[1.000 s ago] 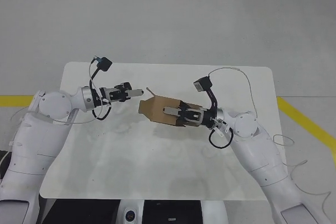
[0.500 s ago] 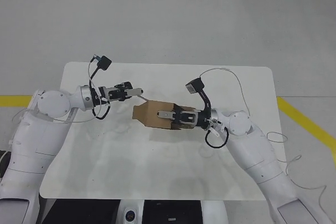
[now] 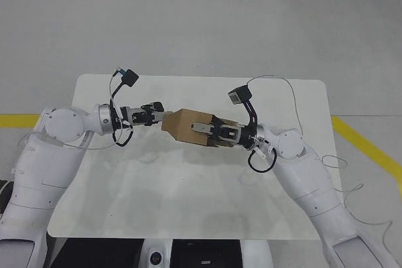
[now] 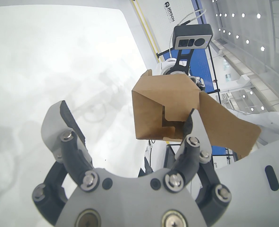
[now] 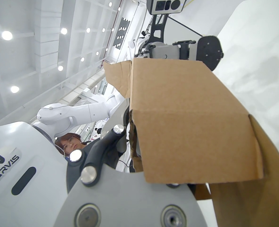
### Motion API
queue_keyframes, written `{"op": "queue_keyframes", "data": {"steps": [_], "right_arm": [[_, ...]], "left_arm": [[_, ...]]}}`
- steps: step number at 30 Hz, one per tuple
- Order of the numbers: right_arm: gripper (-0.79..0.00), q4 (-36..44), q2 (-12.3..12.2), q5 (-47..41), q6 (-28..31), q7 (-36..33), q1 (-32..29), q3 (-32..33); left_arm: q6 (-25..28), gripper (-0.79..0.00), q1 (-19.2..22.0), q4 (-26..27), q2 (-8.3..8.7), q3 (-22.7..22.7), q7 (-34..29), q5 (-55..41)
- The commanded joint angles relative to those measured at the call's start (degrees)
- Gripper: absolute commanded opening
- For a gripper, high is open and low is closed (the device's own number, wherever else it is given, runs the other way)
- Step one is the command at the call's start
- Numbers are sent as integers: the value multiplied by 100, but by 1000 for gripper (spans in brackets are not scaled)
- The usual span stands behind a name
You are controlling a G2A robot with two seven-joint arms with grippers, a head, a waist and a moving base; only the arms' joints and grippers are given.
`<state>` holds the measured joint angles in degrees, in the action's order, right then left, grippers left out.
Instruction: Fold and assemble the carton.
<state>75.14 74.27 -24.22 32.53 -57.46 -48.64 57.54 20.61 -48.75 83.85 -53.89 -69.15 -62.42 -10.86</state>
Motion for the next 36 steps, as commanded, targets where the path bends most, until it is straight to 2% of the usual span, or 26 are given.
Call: {"op": "queue_keyframes", "data": {"steps": [1, 25, 36], "right_arm": [[-785, 3, 6, -1, 0, -2, 17, -17], [-785, -74, 40, 19, 14, 15, 94, -91], [-785, -86, -68, 796, -285, 338, -85, 168]], "left_arm": [[0, 0, 2, 25, -1, 10, -3, -11], [-2, 0, -9, 120, 11, 37, -14, 20], [-25, 0, 36, -56, 58, -223, 204, 139]]}}
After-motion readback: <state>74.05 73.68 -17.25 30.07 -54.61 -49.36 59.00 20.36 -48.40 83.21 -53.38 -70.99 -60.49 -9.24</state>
